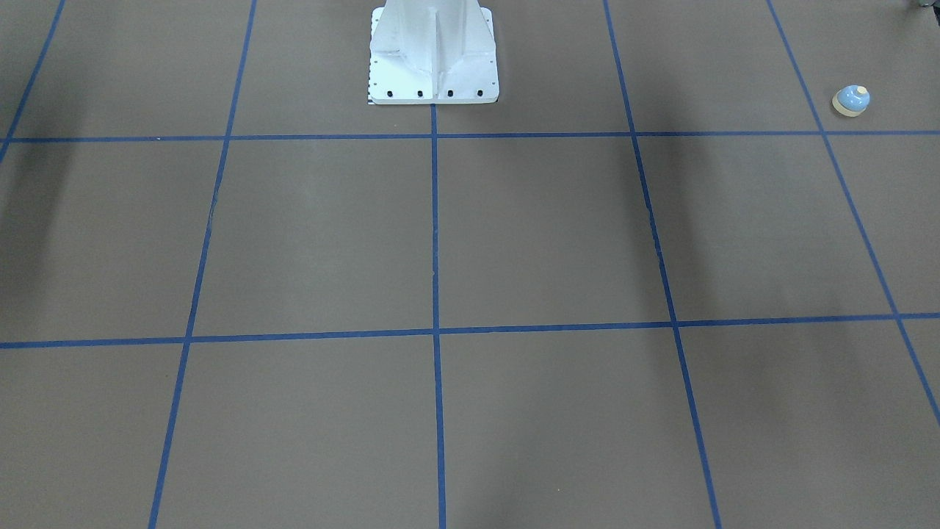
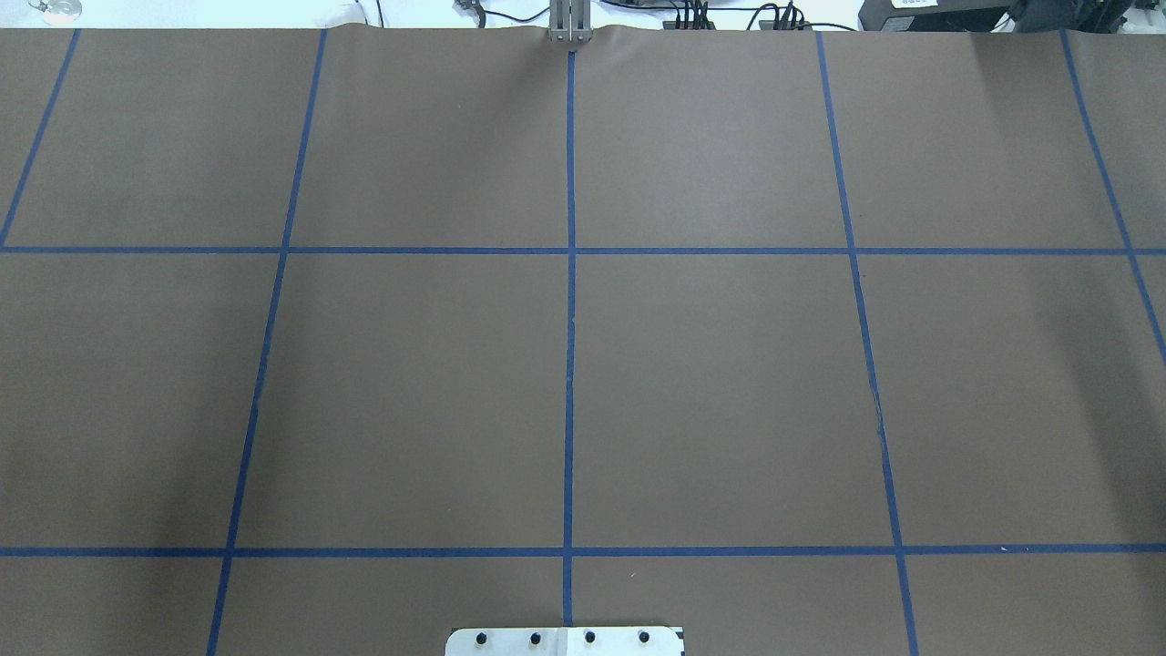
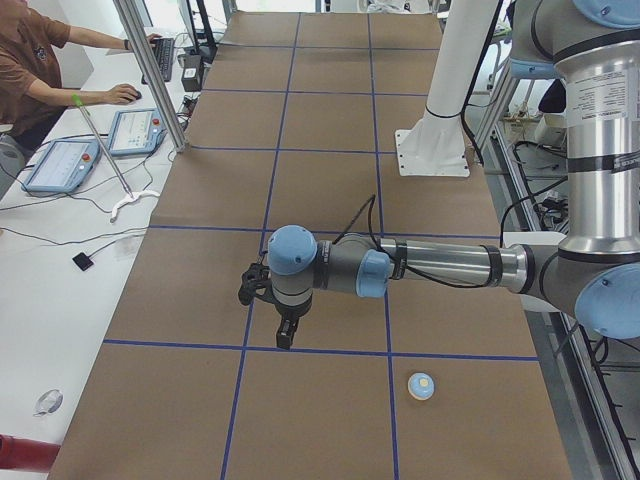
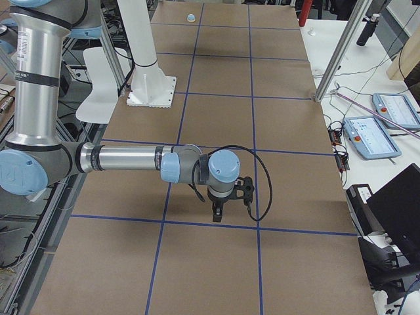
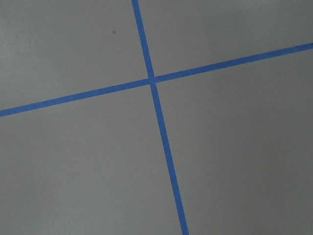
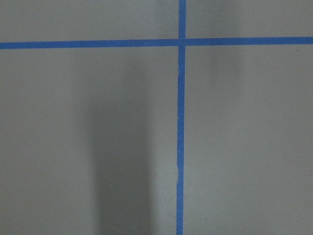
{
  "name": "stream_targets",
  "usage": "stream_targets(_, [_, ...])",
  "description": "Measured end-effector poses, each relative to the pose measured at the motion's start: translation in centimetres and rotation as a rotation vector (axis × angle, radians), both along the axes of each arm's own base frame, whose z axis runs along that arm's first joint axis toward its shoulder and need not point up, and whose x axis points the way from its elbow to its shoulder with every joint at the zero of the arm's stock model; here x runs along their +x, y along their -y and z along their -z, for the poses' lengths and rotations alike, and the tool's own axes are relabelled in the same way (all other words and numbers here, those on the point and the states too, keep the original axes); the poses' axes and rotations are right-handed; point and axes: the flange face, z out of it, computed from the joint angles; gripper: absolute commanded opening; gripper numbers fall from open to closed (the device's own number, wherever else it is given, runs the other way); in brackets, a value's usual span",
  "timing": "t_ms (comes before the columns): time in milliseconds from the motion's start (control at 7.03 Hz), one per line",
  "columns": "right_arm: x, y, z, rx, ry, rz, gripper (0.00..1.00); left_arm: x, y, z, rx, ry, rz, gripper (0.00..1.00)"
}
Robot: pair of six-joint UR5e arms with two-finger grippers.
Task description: Place and press bell with both arms
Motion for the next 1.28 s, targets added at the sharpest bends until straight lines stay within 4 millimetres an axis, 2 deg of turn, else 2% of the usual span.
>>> stream_targets(711, [0.1, 0.5, 0.6, 0.011, -0.012, -0.004, 1.0, -0.1, 0.0, 0.3, -0.047, 0.011, 0.052, 1.0])
stream_targets(853, [0.1, 0.6, 0.8, 0.016, -0.013, -0.004, 1.0, -0.6, -0.2, 0.8, -0.074, 0.066, 0.108, 1.0])
stream_targets(1279, [0.1, 0.6, 1.3, 0.017, -0.013, -0.007, 1.0, -1.9, -2.7, 3.3, -0.141, 0.277, 0.327, 1.0])
